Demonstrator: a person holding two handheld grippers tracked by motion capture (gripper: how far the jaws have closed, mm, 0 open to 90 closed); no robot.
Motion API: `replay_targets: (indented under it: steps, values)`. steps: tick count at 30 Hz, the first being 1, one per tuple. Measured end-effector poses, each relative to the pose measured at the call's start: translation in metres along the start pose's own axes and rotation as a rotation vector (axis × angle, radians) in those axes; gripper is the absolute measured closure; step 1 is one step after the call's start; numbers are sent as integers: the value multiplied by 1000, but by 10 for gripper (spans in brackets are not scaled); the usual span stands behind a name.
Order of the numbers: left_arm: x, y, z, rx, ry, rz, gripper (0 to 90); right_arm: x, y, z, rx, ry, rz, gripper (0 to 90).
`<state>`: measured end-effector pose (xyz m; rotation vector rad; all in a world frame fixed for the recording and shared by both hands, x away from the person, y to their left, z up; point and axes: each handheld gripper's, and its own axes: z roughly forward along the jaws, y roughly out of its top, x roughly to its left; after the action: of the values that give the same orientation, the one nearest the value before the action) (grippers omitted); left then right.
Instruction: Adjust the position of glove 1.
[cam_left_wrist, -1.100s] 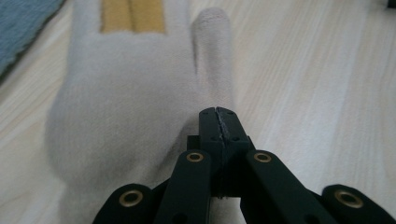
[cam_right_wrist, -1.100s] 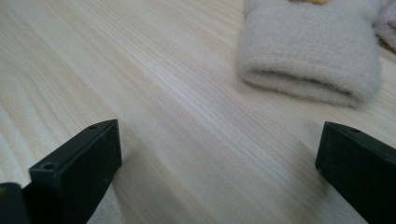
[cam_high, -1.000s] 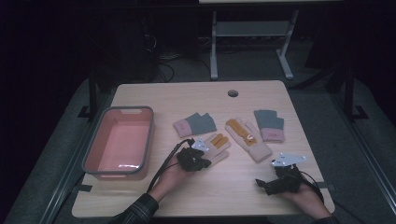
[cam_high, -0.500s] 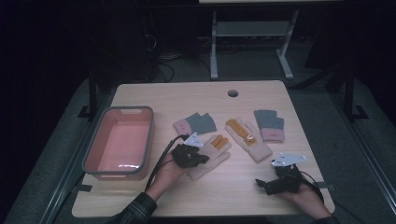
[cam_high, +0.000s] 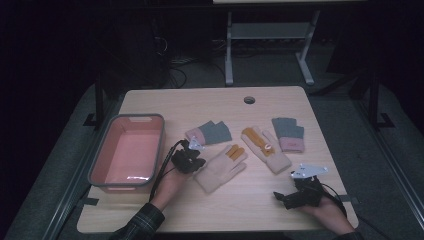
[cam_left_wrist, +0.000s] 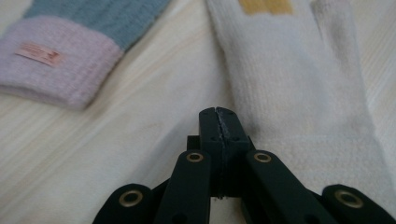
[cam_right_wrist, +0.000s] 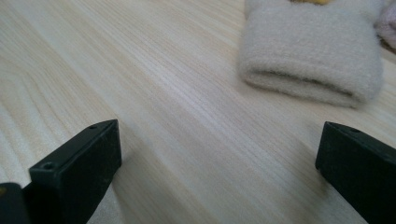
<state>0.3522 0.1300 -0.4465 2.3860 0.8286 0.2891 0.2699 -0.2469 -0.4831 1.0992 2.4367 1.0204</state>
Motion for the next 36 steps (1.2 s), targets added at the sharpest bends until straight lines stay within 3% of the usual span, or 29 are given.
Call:
replay_targets:
  steps: [7,13,16,18,24,27,36]
  values:
    - [-4,-7,3,39,-56,17,896,0,0,0,-1,1,-2,0]
    - [-9,-9,0,33,-98,38,896,0,0,0,2,1,1,0]
    - [-15,-10,0,35,-135,51,896,0,0,0,2,2,1,0]
    - [-22,-10,1,35,-195,88,896,0,0,0,1,1,0,0]
    - [-39,-8,5,17,-266,126,896,0,0,0,3,7,-5,0]
    - [-45,-4,7,11,-281,156,896,0,0,0,2,9,-7,0]
    - [-62,4,20,-5,-354,174,896,0,1,0,4,17,-12,0]
